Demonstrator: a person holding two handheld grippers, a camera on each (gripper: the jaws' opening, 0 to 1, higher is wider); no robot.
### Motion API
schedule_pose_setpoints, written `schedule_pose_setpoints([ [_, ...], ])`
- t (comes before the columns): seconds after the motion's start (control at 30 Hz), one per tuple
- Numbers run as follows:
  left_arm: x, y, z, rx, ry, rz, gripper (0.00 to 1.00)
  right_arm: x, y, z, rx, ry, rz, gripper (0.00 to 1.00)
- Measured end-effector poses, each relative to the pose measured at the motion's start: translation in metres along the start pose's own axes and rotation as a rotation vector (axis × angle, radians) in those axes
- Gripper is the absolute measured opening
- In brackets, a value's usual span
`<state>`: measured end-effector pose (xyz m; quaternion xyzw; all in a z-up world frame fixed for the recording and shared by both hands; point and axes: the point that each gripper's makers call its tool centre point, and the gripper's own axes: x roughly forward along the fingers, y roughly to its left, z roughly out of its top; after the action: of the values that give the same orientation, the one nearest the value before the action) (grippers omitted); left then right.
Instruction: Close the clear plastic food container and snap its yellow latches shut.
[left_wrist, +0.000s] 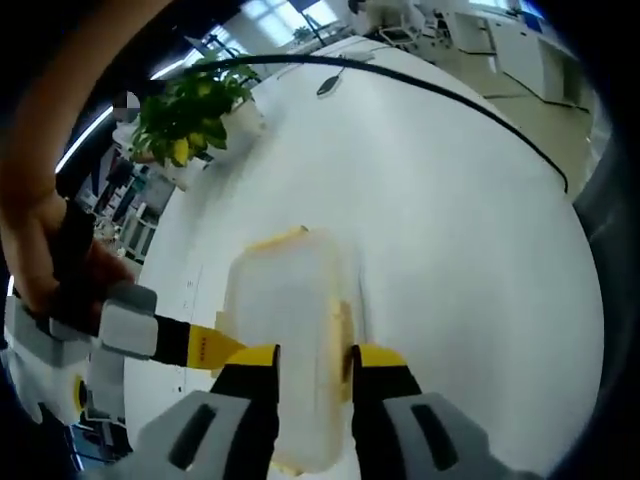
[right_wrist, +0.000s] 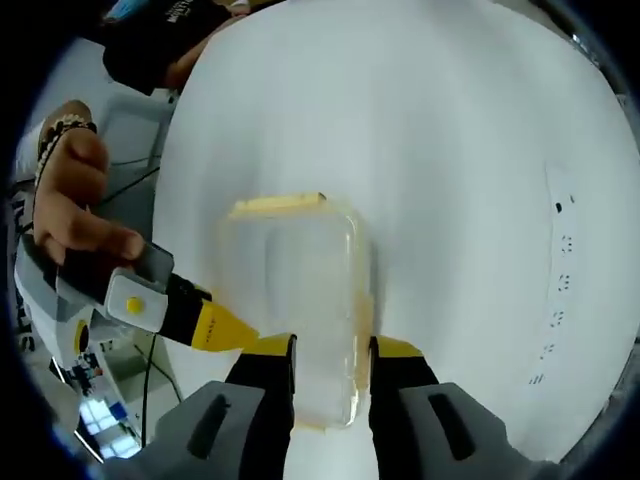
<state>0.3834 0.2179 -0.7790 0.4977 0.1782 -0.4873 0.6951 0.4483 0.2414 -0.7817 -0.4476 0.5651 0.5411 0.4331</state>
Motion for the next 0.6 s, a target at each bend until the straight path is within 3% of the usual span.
schedule_pose_setpoints([
  [0.1,0.001,0.000,0.001,-0.002,0.001,0.002,0.22,-0.004,0.004,0.004,-0.057,0.028,-0.097,0.25],
  [0.17,0.001,0.000,0.001,-0.012,0.002,0.005,0.22,-0.005,0.000,0.003,-0.032,0.010,-0.129,0.25],
  [0.27,0.001,0.000,0.001,-0.009,-0.011,0.006,0.22,-0.006,0.008,-0.004,0.055,-0.099,-0.186,0.25],
  [0.37,0.000,0.001,0.002,-0.073,-0.044,0.004,0.22,-0.008,0.008,-0.007,0.171,-0.215,-0.223,0.25],
  [0.43,0.000,0.003,0.004,-0.159,-0.067,-0.004,0.22,-0.010,0.007,-0.007,0.179,-0.294,-0.261,0.26],
  [0.5,-0.002,0.006,-0.001,-0.262,-0.077,0.027,0.24,-0.014,-0.012,-0.009,0.207,-0.383,-0.306,0.27],
  [0.57,-0.007,0.008,-0.007,-0.429,-0.116,0.063,0.26,-0.017,-0.014,-0.023,0.283,-0.444,-0.365,0.30],
  [0.6,-0.012,0.009,-0.007,-0.531,-0.167,0.075,0.25,-0.019,-0.014,-0.028,0.299,-0.480,-0.394,0.31],
])
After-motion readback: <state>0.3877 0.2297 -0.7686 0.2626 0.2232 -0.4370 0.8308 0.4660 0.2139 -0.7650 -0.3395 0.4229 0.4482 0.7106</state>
